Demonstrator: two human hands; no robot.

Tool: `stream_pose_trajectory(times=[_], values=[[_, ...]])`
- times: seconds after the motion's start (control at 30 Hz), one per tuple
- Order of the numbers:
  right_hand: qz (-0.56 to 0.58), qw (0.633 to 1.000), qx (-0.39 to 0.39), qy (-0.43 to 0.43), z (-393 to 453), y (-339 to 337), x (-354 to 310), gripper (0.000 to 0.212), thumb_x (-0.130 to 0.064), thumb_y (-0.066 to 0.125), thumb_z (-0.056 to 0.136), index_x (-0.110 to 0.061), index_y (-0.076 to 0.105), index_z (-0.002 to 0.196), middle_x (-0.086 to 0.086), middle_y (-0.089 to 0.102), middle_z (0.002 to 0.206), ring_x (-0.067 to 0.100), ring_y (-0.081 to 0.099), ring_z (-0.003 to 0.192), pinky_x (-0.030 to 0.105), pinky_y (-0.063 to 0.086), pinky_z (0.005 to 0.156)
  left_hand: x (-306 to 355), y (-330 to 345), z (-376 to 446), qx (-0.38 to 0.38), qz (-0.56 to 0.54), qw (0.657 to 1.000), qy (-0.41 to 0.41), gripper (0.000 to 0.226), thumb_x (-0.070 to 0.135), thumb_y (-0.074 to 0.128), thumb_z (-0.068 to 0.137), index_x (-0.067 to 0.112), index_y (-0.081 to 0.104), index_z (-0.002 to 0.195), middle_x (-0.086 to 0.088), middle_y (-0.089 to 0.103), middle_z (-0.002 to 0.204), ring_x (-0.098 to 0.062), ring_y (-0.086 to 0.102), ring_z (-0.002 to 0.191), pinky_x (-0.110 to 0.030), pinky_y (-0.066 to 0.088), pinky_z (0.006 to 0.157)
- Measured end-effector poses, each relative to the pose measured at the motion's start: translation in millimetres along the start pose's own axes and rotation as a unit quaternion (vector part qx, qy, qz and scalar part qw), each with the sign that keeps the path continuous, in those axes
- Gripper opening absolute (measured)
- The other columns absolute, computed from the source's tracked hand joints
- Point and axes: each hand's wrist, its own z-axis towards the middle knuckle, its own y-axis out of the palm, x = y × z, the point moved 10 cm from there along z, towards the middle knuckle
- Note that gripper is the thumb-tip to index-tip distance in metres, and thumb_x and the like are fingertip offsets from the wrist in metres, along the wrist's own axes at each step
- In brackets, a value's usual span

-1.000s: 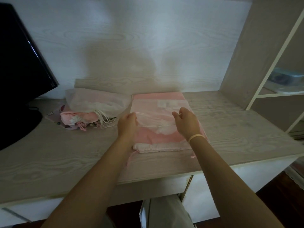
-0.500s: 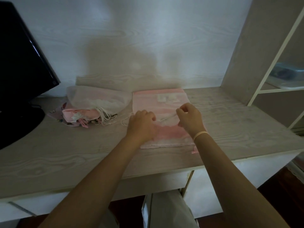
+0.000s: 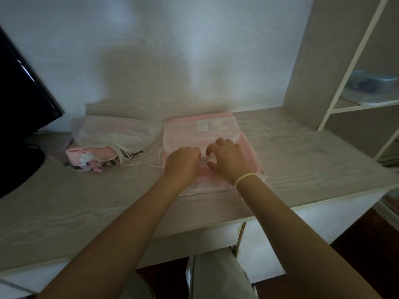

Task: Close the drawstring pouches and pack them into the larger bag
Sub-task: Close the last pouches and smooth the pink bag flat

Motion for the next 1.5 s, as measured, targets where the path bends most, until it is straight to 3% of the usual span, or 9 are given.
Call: stream_pose_trajectory(times=[0.1,0.27,0.43,0.57,0.73,0.87,1.03,1.37,1.5], values=[[0.013,0.999,-0.038,0.022,11,19,-1,0.021,-0.016,0.056,0.090,-0.013,0.062,0.109,0.008,0.060,0.110,0.028,0.056,0.105,0.034,0.040,0.087,-7,4,0,-0.013,0.009,1.000,0.000,0.026,0.016,0.051,0.092,0.015,0.064,0.115,-0.007,0.069,0.107,-0.027,0.063,0.097,-0.036,0.051,0.079],[0.098,0.990,-0.069,0.079,9,30,19,0.017,-0.019,0.058,0.088,-0.013,0.070,0.097,0.009,0.069,0.104,0.028,0.062,0.100,0.029,0.044,0.085,-21,24,-1,-0.074,-0.073,0.994,-0.020,0.033,0.043,0.066,0.085,0.016,0.058,0.103,-0.003,0.064,0.096,-0.025,0.059,0.086,-0.038,0.052,0.075],[0.170,0.974,-0.094,0.114,9,32,35,0.004,-0.020,0.065,0.083,-0.020,0.068,0.081,-0.001,0.067,0.089,0.020,0.060,0.087,0.022,0.038,0.074,-32,26,-2,-0.056,-0.116,0.991,-0.045,0.010,0.026,0.069,0.084,0.019,0.066,0.090,-0.002,0.070,0.092,-0.023,0.065,0.086,-0.035,0.053,0.076],[0.318,0.926,-0.102,0.176,6,39,51,0.018,-0.014,0.065,0.084,-0.017,0.059,0.067,-0.003,0.058,0.061,0.014,0.052,0.055,0.024,0.042,0.060,-36,25,-3,-0.039,-0.136,0.989,-0.047,0.009,0.027,0.066,0.089,0.019,0.071,0.088,0.001,0.070,0.088,-0.019,0.063,0.082,-0.028,0.047,0.071],[0.433,0.864,-0.131,0.222,4,44,53,0.023,-0.007,0.053,0.084,-0.006,0.067,0.066,0.008,0.069,0.072,0.019,0.059,0.068,0.028,0.046,0.072,-48,29,-3,-0.052,-0.159,0.981,-0.098,0.018,0.026,0.057,0.093,0.016,0.069,0.087,0.000,0.069,0.090,-0.020,0.061,0.083,-0.029,0.044,0.068],[0.480,0.823,-0.139,0.270,-2,49,48,0.026,-0.027,0.052,0.086,-0.006,0.065,0.076,0.009,0.067,0.074,0.021,0.056,0.067,0.028,0.042,0.067,-53,31,-3,-0.067,-0.194,0.970,-0.134,0.025,0.027,0.052,0.092,0.010,0.070,0.086,-0.006,0.069,0.091,-0.025,0.061,0.086,-0.034,0.047,0.073],[0.313,0.918,-0.100,0.221,5,53,37,0.044,-0.051,0.069,0.079,-0.020,0.050,0.056,-0.003,0.051,0.059,0.018,0.050,0.064,0.029,0.037,0.066,-45,31,-5,-0.066,-0.111,0.981,-0.141,0.035,0.032,0.043,0.095,0.014,0.057,0.069,0.000,0.060,0.066,-0.023,0.059,0.067,-0.029,0.036,0.056],[0.368,0.897,0.027,0.243,-7,36,61,0.037,-0.017,0.063,0.086,-0.014,0.039,0.058,0.005,0.029,0.058,0.014,0.026,0.052,0.017,0.028,0.044,-41,24,-7,-0.018,-0.081,0.988,-0.129,0.032,0.019,0.044,0.095,0.011,0.049,0.064,-0.008,0.053,0.072,-0.030,0.055,0.071,-0.030,0.034,0.059],[0.354,0.906,0.038,0.229,-5,34,57,0.041,-0.011,0.061,0.084,-0.016,0.033,0.054,0.002,0.024,0.057,0.014,0.024,0.055,0.023,0.027,0.048,-56,27,-7,-0.021,-0.201,0.965,-0.168,0.038,0.022,0.052,0.093,0.009,0.052,0.058,-0.006,0.051,0.059,-0.020,0.046,0.059,-0.030,0.030,0.052]])
